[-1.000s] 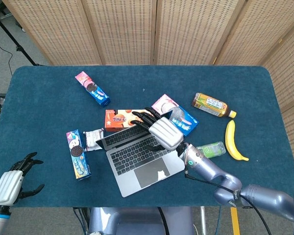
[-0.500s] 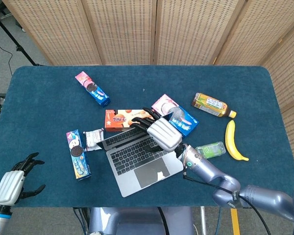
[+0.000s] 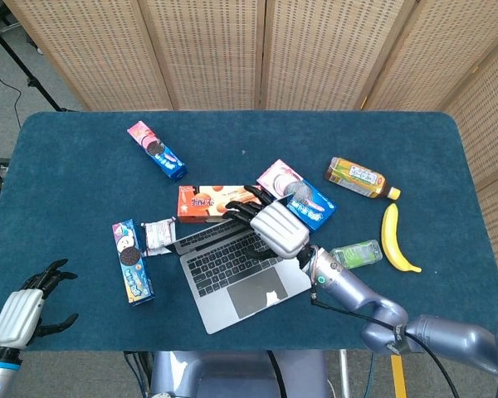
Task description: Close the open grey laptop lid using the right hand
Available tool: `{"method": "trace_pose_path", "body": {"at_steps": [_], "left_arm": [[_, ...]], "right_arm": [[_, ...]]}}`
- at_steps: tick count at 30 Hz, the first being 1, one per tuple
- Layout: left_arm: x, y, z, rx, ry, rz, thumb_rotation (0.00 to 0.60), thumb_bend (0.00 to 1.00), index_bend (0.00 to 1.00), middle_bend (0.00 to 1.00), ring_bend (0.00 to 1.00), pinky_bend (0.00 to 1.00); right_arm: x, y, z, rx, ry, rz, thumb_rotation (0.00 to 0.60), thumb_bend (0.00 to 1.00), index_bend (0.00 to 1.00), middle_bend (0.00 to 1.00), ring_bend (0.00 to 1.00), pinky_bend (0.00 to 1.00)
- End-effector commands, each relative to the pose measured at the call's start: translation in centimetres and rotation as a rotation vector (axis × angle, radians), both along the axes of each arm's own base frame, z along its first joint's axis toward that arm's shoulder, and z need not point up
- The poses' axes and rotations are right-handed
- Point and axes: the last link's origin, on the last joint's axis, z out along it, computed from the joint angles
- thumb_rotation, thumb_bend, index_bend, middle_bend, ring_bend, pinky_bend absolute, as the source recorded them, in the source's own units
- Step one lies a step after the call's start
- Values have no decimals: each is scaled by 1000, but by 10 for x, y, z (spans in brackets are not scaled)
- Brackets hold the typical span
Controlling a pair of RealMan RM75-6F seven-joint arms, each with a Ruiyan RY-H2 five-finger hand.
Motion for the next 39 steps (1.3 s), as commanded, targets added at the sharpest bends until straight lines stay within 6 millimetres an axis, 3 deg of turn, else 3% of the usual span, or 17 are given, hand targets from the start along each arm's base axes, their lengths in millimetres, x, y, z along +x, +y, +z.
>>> {"method": "trace_pose_path", "body": {"at_steps": [1,21,39], "left_arm": [[0,0,0,2,-1,0,600,197,307,169,214,200],[2,-1,-3,-11,1,-6,600,197,307,169,214,200],[3,-1,-7,-29,6,-9,600,197,307,169,214,200]], "right_arm": [[-2,1,-1,-6,14,-2,600,236,233,215,337,57],[-22,3,17,-50,63,-51,600,237,232,212,337,58],[-40,25,36,-60,100,-82,600,236,220,203,337,59]]}}
